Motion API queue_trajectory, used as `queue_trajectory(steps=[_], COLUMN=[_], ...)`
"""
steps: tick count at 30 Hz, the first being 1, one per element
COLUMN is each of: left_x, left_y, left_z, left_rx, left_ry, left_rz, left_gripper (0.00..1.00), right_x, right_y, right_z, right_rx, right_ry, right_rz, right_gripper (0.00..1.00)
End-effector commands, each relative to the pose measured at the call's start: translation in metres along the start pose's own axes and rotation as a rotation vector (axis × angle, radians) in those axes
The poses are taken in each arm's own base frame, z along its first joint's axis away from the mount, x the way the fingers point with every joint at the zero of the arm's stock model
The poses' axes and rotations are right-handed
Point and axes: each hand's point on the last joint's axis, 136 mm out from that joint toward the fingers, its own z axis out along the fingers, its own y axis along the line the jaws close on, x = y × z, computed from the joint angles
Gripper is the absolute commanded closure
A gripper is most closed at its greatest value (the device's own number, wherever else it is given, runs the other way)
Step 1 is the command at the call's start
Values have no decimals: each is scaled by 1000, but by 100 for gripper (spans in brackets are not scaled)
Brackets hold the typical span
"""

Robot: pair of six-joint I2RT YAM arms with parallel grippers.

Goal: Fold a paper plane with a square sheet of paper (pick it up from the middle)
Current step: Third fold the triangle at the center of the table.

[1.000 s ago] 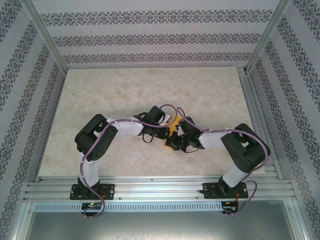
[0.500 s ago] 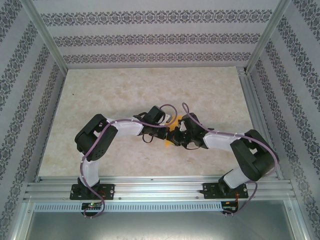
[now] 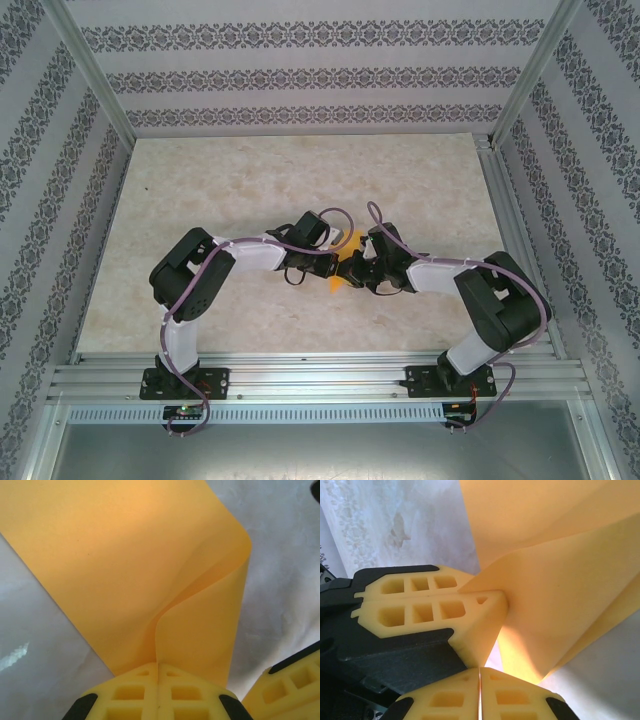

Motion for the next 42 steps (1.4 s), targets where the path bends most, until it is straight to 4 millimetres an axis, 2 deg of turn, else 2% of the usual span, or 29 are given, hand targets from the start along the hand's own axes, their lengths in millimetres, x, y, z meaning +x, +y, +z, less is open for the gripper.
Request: queue_trajectory(steps=[1, 7, 12, 17, 20, 27, 32, 38, 42], left_x=[3, 3, 4, 3, 2, 2, 3, 3, 3], left_y=[-1, -1, -1, -3, -4, -3, -3, -3, -3], left_z=[4, 5, 5, 4, 5, 4, 4, 5, 5], left_rx=[16, 22, 21, 26, 35, 28, 30, 31, 29], left_ry=[16, 20, 23, 20, 20, 19, 26, 27, 26], left_rz=[-10, -11, -12, -10, -9, -9, -7, -8, -7], left_gripper=[97, 97, 97, 97, 96, 96, 96, 96, 96], right_x=[-2, 1, -5, -6, -9, -11, -16, -16, -13], right_y=[-33, -42, -21, -6, -4, -9, -3, -13, -34], right_z=[8, 11, 2, -16, -22, -14, -10, -2, 5], right_rx=[114, 116, 41, 3, 31, 35, 26, 57, 121], right_ry=[-4, 4, -26, -58, -73, -60, -54, -33, -18], right_rz=[17, 23, 3, -12, -34, -16, -23, -11, 8], right_gripper=[91, 91, 91, 91, 91, 91, 91, 91, 91])
